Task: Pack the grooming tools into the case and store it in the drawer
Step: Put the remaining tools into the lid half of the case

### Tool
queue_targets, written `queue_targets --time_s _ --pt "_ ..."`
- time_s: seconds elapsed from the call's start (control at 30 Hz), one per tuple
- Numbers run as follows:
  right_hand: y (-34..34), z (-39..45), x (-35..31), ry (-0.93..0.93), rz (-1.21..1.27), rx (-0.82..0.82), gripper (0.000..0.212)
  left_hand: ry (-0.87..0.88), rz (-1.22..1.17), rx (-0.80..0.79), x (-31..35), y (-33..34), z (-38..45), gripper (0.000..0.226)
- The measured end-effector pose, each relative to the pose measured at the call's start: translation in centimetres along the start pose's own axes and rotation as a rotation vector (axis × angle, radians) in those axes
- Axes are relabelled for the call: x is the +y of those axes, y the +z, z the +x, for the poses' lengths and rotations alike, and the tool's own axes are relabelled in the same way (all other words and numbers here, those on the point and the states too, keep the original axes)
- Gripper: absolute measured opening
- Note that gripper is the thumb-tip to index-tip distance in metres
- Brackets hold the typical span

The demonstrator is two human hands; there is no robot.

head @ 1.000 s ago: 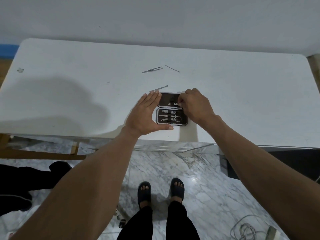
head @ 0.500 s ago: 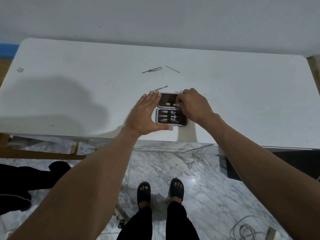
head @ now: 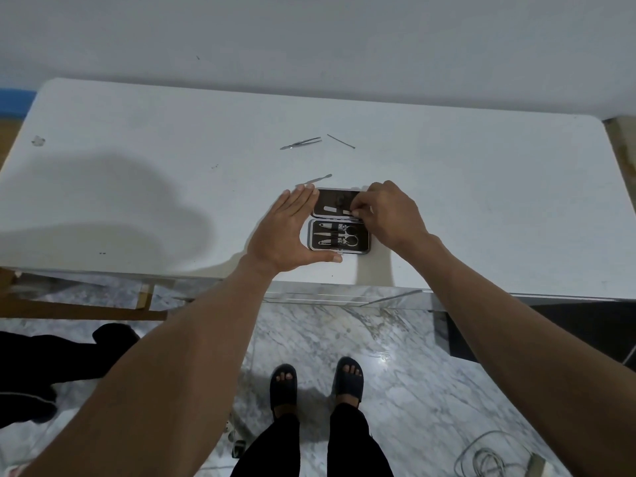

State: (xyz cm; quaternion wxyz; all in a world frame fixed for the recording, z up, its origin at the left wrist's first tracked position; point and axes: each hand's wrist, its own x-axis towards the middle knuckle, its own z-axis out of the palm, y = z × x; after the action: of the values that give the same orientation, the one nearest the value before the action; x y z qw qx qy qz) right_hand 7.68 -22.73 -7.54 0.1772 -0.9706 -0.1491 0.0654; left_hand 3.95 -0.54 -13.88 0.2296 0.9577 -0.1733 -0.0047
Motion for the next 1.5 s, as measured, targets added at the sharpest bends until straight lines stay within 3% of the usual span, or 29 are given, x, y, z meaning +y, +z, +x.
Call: queue_targets --time_s 0.3,0.67,1.03,1.3,1.5 --pt "-0.6 1.2 -0.9 0.038 -0.014 -0.013 0.015 0.005 -0.013 0.010 -0.1 0.0 0.0 0.140" --pt "-2.0 8.3 -2.0 0.080 0.161 0.127 0.016 0.022 0.002 0.049 -0.3 0.3 0.0 0.132" --pt "1.3 15.8 -4.1 0.081 0.109 0.062 0.026 0.036 0.032 0.032 -0.5 0.3 0.2 0.128" --pt "1.7 16.0 -4.0 0.087 0.001 0.031 0.015 0.021 0.014 0.007 -0.4 0.1 0.3 0.129" --pt "0.7 14.8 -3.8 0.076 0.137 0.031 0.012 0.019 -0.001 0.037 -0.2 0.1 0.3 0.129"
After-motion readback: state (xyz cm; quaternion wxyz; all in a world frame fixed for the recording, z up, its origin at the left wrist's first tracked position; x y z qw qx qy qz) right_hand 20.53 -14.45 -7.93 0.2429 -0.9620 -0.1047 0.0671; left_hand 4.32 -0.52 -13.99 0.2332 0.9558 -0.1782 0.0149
